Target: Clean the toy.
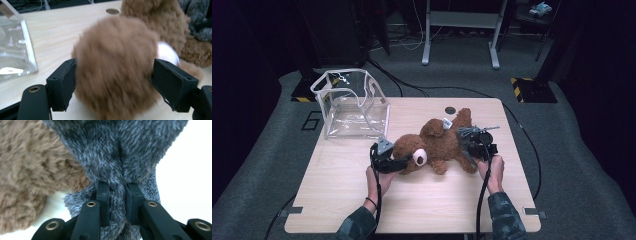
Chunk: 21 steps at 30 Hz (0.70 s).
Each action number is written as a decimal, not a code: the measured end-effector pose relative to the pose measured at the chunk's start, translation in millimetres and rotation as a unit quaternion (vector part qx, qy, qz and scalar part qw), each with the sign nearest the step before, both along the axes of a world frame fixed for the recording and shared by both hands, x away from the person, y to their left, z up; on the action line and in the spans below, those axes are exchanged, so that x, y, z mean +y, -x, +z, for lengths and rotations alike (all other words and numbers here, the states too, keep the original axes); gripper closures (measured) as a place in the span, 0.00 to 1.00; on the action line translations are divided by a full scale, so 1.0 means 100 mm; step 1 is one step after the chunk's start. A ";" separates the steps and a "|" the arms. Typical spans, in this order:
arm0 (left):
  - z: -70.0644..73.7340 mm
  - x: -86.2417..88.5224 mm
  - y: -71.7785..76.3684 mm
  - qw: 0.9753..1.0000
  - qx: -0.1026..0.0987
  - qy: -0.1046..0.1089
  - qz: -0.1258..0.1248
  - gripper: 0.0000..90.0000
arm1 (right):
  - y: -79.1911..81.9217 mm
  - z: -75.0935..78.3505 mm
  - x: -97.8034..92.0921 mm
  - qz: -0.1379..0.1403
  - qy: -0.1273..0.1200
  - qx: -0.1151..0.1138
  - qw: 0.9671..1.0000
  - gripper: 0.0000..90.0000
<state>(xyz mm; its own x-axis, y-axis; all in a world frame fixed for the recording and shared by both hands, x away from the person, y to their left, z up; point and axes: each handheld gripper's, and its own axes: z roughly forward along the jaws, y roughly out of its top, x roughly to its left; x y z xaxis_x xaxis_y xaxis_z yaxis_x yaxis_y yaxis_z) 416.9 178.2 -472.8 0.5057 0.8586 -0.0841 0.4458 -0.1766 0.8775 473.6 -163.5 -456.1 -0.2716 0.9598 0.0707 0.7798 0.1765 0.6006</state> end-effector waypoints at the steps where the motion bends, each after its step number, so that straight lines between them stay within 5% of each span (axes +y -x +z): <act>1: -0.02 0.01 0.02 1.000 0.002 0.004 0.000 0.24 | 0.04 0.00 0.00 -0.001 -0.003 0.000 1.000 0.85; 7: -0.23 0.07 0.00 0.999 0.043 0.007 -0.020 0.25 | 0.19 -0.04 -0.01 0.006 -0.016 -0.011 1.000 0.85; 13: -0.39 -0.04 -0.12 0.997 0.073 -0.014 -0.024 0.28 | 0.28 -0.08 -0.02 0.010 -0.017 -0.024 1.000 0.85; 18: -0.42 -0.04 -0.17 0.997 0.070 -0.011 -0.019 0.47 | 0.31 -0.11 -0.01 0.012 -0.022 -0.032 0.999 0.85; 21: -0.41 -0.02 -0.15 0.997 0.074 -0.005 -0.027 0.49 | 0.37 -0.13 -0.01 0.013 -0.030 -0.035 0.999 0.85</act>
